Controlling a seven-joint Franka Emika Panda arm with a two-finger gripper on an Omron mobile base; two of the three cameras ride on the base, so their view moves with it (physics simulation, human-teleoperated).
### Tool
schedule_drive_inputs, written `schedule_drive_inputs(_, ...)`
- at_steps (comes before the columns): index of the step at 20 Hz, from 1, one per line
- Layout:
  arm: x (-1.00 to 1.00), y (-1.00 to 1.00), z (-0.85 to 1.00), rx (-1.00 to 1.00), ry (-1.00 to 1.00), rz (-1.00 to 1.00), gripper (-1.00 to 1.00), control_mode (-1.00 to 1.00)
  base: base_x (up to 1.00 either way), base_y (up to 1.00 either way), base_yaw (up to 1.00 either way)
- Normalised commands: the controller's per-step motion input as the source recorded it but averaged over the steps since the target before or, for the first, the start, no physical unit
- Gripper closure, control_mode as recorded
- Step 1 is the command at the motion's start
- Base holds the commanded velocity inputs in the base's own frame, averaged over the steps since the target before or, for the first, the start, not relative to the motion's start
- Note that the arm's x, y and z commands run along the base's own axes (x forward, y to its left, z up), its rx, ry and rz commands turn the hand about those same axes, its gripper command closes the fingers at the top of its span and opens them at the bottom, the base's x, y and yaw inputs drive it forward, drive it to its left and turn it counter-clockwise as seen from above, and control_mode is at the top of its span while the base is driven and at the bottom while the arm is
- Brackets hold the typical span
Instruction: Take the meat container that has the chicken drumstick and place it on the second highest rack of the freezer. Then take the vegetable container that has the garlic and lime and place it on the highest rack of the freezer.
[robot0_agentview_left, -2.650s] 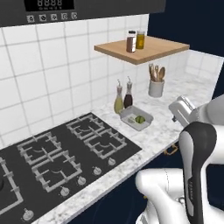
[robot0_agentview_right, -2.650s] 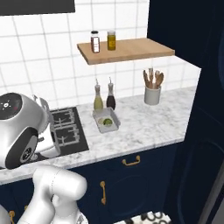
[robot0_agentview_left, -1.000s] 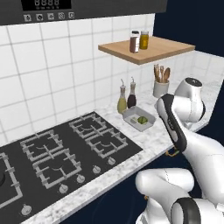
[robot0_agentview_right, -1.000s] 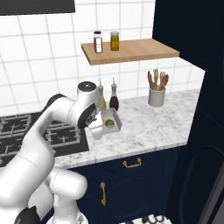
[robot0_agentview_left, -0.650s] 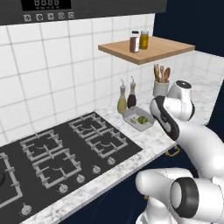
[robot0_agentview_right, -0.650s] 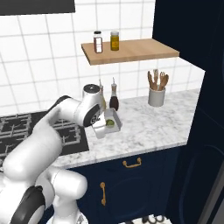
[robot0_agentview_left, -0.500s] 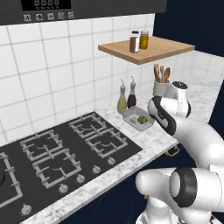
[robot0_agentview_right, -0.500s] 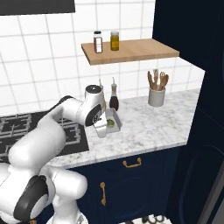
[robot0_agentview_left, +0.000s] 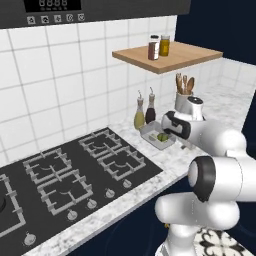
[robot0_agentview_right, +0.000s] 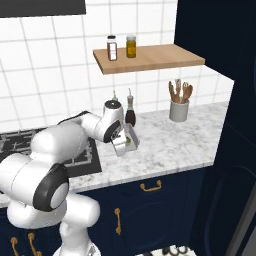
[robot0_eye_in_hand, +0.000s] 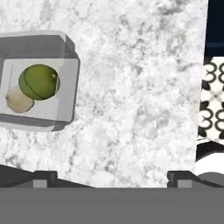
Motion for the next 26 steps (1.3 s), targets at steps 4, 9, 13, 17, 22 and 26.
schedule_drive_inputs(4, 0.44, 0.00, -0.31, 0.00, 0.00, 0.02, -1.00, -1.00, 0.00, 0.00, 0.00)
schedule_drive_inputs(9, 0.44, 0.00, -0.31, 0.00, 0.00, 0.02, -1.00, -1.00, 0.00, 0.00, 0.00)
schedule_drive_inputs(13, 0.42, 0.00, -0.26, 0.00, 0.00, 0.02, -1.00, -1.00, 0.00, 0.00, 0.00)
schedule_drive_inputs(17, 0.40, 0.00, -0.27, 0.00, 0.00, 0.01, -1.00, -1.00, 0.00, 0.00, 0.00)
schedule_drive_inputs(22, 0.40, 0.00, -0.24, 0.00, 0.00, 0.01, -1.00, -1.00, 0.00, 0.00, 0.00)
schedule_drive_inputs(26, 0.39, 0.00, -0.25, 0.00, 0.00, 0.02, -1.00, -1.00, 0.00, 0.00, 0.00)
